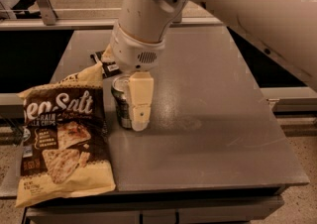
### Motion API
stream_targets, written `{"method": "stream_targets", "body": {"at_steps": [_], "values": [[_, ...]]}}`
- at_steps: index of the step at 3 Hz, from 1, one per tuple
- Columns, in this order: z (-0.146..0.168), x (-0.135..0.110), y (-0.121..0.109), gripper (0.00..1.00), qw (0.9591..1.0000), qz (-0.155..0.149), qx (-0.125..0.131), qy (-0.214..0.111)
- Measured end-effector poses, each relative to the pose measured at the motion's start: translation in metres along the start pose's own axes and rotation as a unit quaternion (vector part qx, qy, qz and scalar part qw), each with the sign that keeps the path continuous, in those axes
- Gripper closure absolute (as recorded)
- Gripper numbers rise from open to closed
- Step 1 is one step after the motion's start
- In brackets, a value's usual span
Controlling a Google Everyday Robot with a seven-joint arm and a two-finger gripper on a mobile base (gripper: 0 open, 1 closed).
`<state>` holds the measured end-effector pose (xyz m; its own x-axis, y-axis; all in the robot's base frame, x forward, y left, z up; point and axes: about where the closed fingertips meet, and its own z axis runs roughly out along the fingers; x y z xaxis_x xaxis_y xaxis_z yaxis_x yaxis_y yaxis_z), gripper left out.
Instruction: Move green can near brown chip bag
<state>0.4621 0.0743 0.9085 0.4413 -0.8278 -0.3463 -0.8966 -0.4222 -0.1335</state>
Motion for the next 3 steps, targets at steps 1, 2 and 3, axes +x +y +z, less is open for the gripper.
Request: {"method": "stream_targets", "body": {"at_steps": [1, 2, 3], "values": [[0.000, 0.000, 0.000, 0.00, 1.0000, 0.000, 0.000, 0.000], [-0.029, 0.019, 0.002, 0.00, 0.9994, -0.004, 0.030, -0.017], [-0.079, 0.051, 0.015, 0.00, 0.9929, -0.018, 0.102, -0.058]]}}
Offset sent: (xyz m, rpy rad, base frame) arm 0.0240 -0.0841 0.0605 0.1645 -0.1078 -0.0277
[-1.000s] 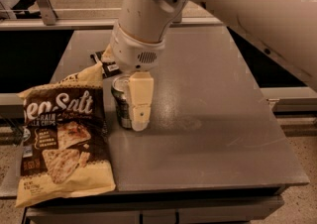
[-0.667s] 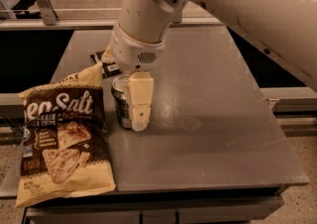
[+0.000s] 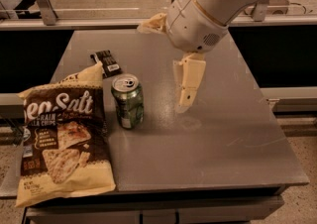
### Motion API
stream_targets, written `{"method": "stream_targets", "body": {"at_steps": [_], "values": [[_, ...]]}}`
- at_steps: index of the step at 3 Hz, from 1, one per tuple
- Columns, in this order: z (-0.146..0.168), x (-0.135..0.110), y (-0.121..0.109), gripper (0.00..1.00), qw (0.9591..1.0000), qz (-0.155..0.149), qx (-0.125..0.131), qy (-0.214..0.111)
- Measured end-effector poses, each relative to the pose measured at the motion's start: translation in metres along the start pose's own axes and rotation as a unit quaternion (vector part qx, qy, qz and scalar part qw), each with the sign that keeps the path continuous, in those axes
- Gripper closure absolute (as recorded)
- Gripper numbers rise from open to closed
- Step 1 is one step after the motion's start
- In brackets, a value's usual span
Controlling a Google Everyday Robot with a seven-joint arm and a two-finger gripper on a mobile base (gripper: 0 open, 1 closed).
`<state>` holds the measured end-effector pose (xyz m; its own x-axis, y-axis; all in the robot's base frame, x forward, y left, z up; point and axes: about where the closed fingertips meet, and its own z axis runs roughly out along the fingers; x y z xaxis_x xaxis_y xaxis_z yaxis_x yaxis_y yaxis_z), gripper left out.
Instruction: Move green can near brown chip bag
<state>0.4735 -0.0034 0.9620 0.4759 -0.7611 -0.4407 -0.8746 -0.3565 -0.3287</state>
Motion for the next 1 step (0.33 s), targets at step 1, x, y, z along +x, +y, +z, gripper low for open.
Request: {"method": "stream_targets", "body": {"at_steps": [1], "values": [[0.0000, -0.0001, 0.0000, 0.00, 1.0000, 0.000, 0.000, 0.000]]}}
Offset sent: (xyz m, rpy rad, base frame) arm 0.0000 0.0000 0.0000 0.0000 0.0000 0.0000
